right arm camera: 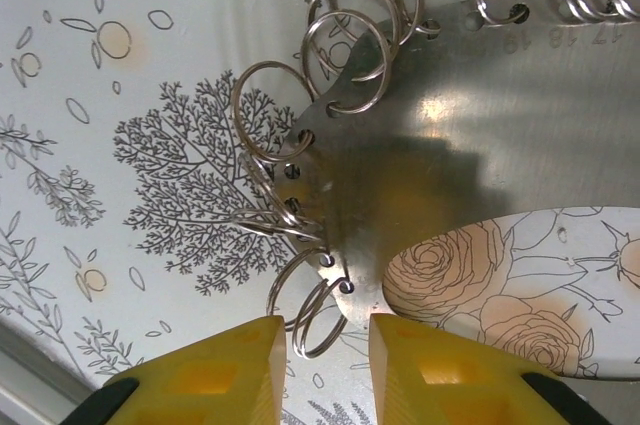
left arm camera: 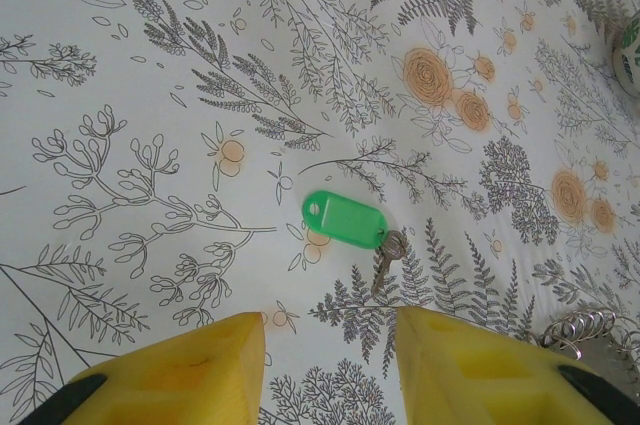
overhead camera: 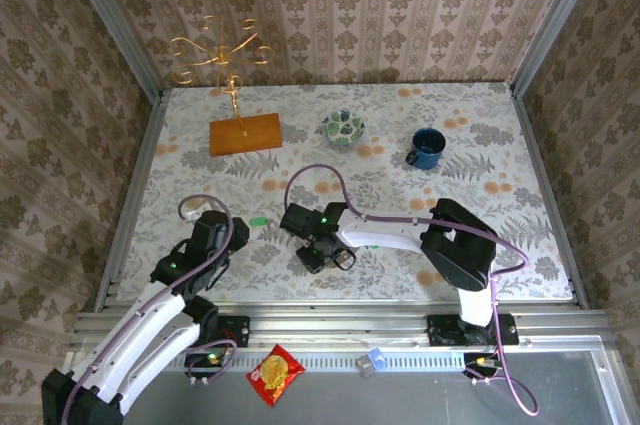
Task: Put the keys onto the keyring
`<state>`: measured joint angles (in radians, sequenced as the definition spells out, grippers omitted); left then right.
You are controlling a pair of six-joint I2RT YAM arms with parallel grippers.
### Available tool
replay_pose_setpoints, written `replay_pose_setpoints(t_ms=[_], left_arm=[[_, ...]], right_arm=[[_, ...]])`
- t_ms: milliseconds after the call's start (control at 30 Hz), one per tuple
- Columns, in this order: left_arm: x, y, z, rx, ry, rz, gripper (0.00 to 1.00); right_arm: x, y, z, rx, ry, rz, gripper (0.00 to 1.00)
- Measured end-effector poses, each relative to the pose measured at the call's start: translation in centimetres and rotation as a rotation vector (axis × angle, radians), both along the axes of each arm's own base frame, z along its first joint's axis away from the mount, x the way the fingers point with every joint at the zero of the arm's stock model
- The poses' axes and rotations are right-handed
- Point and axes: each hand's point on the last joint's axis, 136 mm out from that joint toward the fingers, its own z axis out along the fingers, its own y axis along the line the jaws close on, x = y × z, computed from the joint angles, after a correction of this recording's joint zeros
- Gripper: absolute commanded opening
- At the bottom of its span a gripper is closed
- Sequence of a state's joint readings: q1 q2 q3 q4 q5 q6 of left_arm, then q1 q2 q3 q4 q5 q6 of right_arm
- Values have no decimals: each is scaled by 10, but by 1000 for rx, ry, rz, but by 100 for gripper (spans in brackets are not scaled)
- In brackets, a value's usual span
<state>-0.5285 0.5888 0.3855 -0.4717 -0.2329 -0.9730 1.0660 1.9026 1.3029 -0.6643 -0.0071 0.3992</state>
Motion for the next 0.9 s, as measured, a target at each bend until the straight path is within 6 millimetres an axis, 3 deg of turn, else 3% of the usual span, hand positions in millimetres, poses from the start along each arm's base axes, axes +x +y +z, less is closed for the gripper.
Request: replay_pose_setpoints(t_ms=[567, 900], left_arm=[[-1, 1, -3, 3, 6, 0, 39], [-1, 1, -3, 3, 6, 0, 39]], right_arm=[[-1, -3, -9, -34, 17, 0, 32], [2, -2, -9, -45, 5, -3, 21]])
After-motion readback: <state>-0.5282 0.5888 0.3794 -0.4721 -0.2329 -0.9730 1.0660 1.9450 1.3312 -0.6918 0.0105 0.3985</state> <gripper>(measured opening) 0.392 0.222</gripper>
